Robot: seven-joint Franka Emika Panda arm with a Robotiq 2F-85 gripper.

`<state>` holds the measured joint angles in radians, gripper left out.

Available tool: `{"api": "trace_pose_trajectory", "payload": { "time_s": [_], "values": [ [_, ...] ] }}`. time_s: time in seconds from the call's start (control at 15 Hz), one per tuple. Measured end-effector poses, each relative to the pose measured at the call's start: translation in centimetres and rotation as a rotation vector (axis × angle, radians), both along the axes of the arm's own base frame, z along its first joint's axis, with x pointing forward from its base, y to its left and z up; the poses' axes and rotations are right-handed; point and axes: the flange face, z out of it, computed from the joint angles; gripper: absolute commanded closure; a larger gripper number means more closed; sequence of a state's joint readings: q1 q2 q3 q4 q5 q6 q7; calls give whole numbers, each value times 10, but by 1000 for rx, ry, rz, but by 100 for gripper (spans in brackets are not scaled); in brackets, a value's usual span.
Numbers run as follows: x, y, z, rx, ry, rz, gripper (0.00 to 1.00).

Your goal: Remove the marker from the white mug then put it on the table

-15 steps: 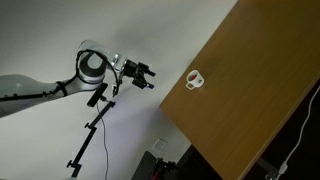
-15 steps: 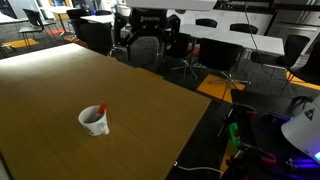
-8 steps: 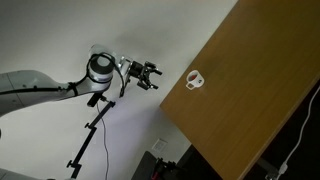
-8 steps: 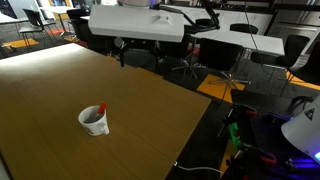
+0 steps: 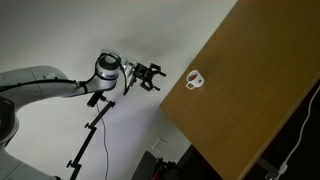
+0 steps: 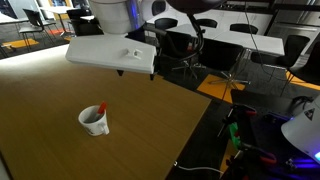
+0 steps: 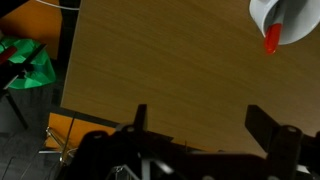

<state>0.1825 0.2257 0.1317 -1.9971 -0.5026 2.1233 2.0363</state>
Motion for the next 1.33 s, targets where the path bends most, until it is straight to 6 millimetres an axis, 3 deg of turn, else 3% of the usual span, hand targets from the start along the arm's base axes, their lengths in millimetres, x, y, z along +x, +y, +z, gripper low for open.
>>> {"api": "trace_pose_trajectory", "payload": {
  "time_s": [0.53,0.87,1.33],
  "values": [
    [27,27,-31,-113,-23,-89,0],
    [49,31,-61,-179,-64,-150,0],
    [75,33,-95,-241,22,-170,0]
  ]
}}
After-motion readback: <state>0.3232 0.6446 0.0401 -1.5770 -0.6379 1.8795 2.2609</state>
